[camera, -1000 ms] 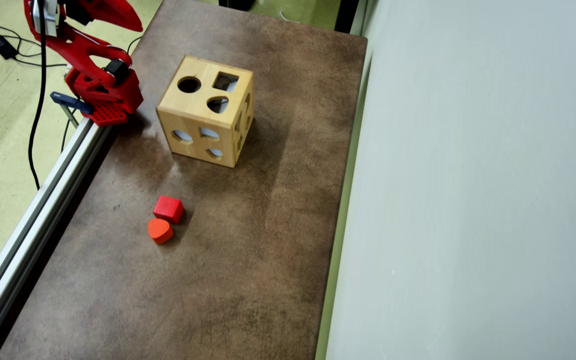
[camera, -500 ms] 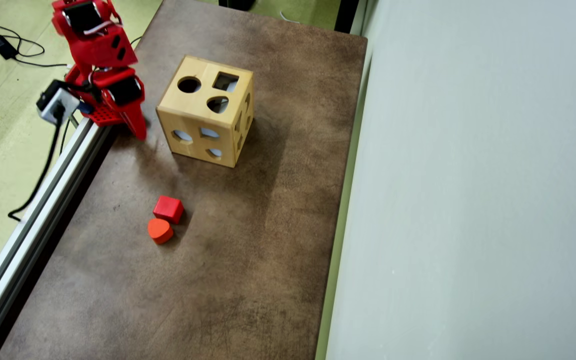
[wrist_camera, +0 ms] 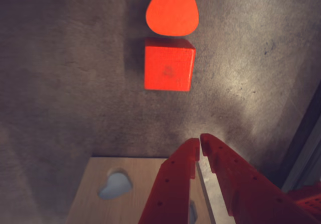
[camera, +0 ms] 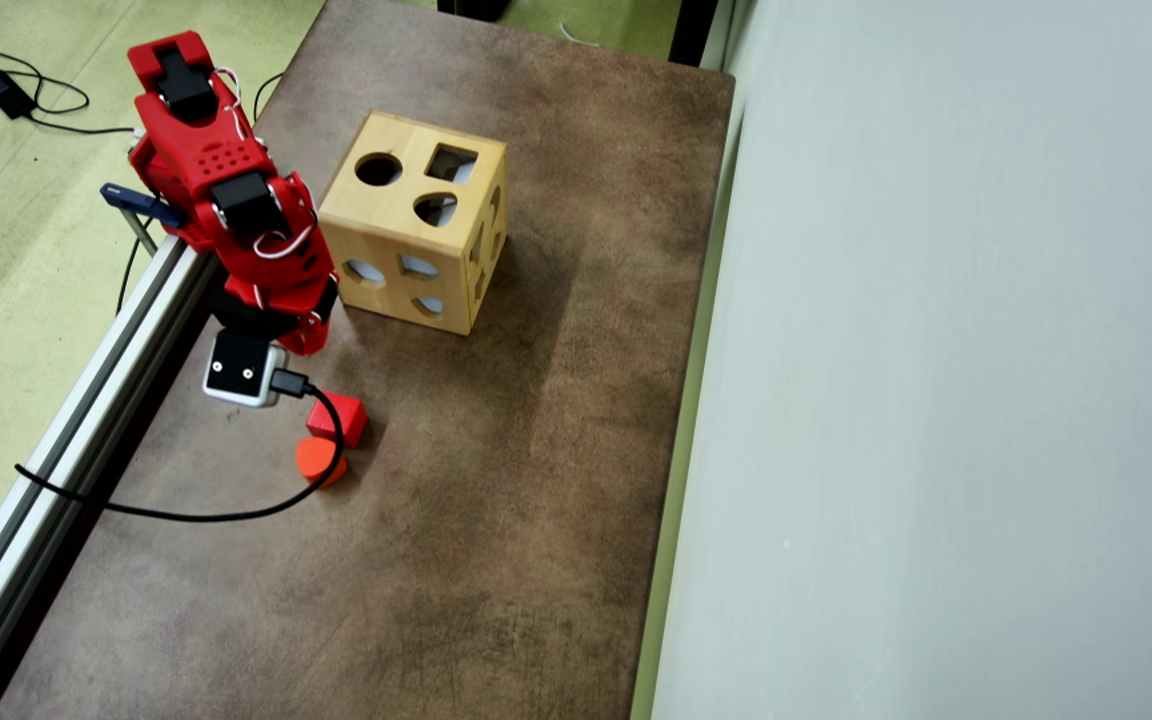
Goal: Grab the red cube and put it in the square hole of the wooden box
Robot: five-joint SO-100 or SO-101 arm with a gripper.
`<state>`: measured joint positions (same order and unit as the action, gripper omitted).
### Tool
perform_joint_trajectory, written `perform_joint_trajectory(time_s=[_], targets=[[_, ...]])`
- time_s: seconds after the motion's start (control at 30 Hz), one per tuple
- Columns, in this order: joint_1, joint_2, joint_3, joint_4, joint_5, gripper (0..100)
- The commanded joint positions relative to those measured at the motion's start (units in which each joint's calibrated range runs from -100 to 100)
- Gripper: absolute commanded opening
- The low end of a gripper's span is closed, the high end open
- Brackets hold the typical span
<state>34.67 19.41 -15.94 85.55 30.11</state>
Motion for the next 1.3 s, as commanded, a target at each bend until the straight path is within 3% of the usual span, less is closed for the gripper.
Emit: perform_joint_trajectory(time_s=[0.0,0.23,0.57,1.27], targets=[[0.0,1.9,-2.0,-0.8,0.4,1],[-0.4,6.5,-2.6,-1.2,0.4,1],[-0.4,10.8,-1.8,-16.9,0.1,1],[0.2,10.6,-2.0,-14.9,-0.1,1]])
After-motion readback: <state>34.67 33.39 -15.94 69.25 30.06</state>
